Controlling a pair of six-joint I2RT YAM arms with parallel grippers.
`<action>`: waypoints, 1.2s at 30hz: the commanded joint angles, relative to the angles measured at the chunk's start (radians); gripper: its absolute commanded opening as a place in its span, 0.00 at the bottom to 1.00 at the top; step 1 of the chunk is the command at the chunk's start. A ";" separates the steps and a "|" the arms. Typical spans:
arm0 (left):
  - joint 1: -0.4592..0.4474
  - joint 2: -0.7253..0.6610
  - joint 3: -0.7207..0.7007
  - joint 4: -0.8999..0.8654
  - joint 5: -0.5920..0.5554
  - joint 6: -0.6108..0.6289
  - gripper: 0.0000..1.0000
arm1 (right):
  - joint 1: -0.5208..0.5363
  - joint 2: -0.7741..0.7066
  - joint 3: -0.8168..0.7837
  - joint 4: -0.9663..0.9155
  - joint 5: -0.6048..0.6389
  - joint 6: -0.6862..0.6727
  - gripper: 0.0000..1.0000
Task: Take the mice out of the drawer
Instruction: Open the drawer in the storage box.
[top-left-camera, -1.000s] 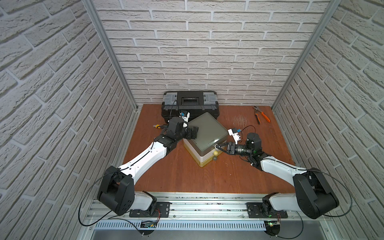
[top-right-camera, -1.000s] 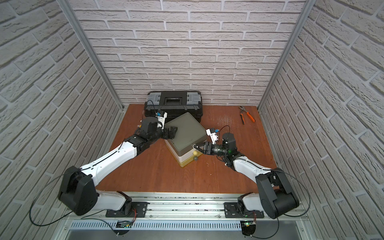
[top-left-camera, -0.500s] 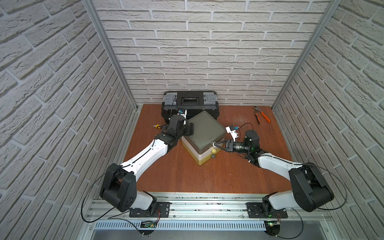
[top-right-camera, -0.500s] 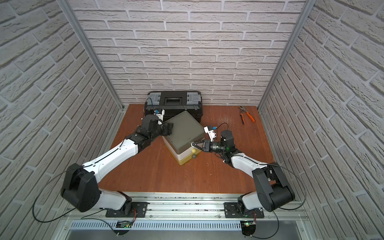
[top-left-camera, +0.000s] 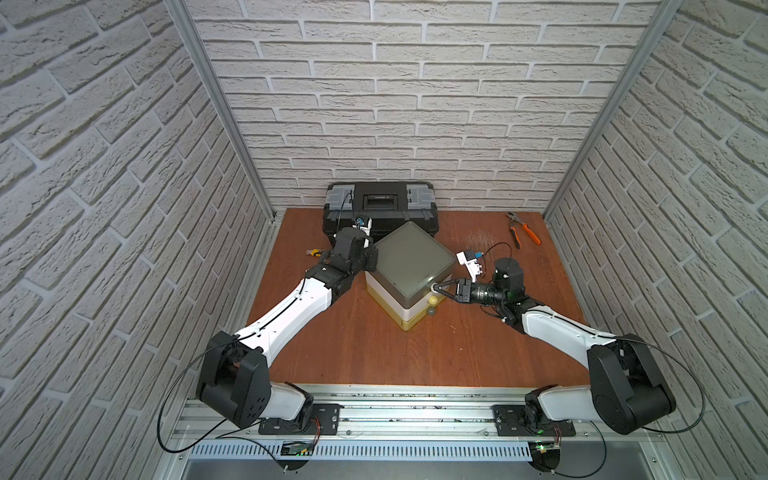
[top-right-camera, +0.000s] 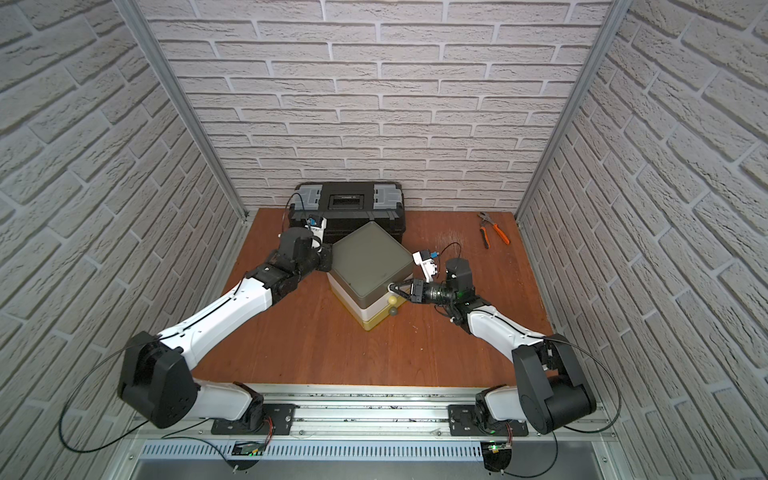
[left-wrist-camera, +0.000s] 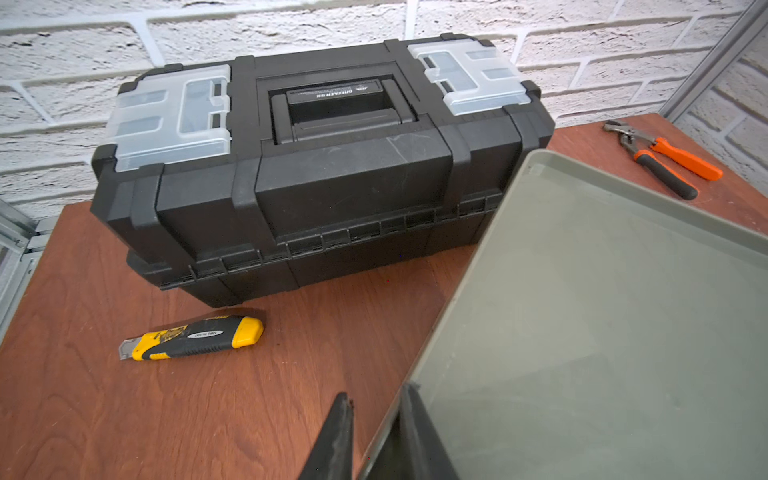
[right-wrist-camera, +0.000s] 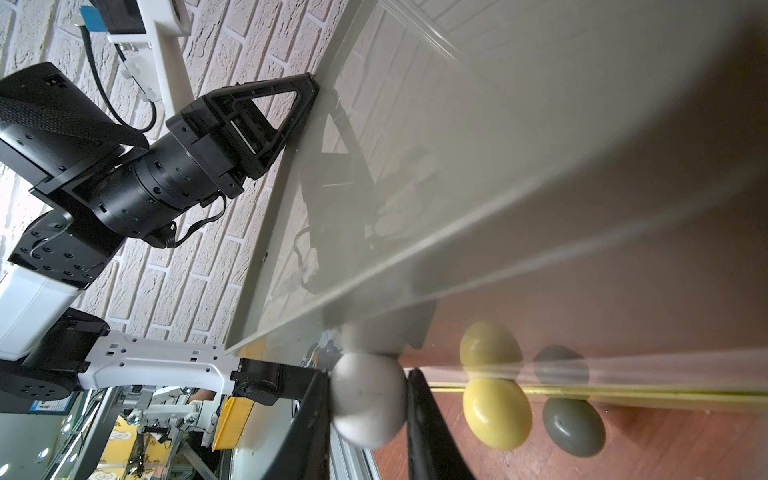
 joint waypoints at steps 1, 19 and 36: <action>-0.019 0.073 -0.076 -0.238 0.072 -0.046 0.15 | -0.023 -0.062 -0.033 -0.147 -0.017 -0.080 0.05; 0.015 0.094 -0.037 -0.384 -0.221 -0.116 0.14 | -0.126 -0.277 -0.062 -0.488 0.055 -0.153 0.04; 0.162 0.143 0.073 -0.426 -0.213 0.046 0.14 | -0.126 -0.422 -0.076 -0.665 0.122 -0.204 0.06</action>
